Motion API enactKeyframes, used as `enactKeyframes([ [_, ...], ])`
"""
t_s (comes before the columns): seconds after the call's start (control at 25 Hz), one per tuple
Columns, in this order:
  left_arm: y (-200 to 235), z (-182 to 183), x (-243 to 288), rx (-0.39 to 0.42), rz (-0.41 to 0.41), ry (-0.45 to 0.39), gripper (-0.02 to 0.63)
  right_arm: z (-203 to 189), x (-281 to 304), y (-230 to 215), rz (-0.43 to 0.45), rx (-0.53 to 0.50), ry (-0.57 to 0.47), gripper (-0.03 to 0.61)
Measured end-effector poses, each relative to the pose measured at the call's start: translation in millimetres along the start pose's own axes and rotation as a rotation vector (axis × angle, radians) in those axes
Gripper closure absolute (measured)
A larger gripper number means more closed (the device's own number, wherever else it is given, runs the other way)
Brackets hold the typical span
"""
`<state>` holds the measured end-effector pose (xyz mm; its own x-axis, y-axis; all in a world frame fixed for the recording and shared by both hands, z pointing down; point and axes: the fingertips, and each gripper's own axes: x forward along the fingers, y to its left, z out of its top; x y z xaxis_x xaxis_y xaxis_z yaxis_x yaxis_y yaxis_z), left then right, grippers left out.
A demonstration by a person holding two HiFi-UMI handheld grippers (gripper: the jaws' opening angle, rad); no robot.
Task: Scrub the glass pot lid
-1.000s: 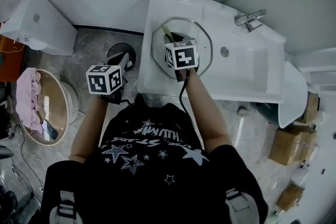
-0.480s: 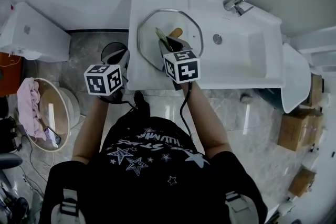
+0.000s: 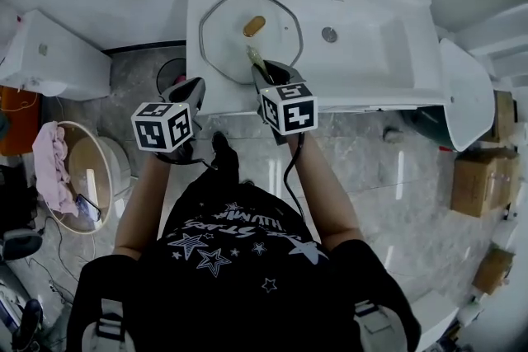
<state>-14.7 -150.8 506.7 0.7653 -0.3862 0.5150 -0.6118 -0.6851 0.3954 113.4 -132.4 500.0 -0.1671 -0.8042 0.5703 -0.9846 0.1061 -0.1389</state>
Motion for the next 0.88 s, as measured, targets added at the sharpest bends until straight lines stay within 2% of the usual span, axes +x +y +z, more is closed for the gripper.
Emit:
enactKeyframes([
  [0.36,-53.1,-18.6,-26.9,0.044,-0.037,-0.019,0.604,-16.6,-59.8,4.2,-0.016,0.027,-0.063,0.511],
  [0.88,-83.0,-38.4,-62.5,0.074,-0.060,-0.046,0.604,-39.2,-103.1,29.2,-0.017,0.029,-0.083,0.511],
])
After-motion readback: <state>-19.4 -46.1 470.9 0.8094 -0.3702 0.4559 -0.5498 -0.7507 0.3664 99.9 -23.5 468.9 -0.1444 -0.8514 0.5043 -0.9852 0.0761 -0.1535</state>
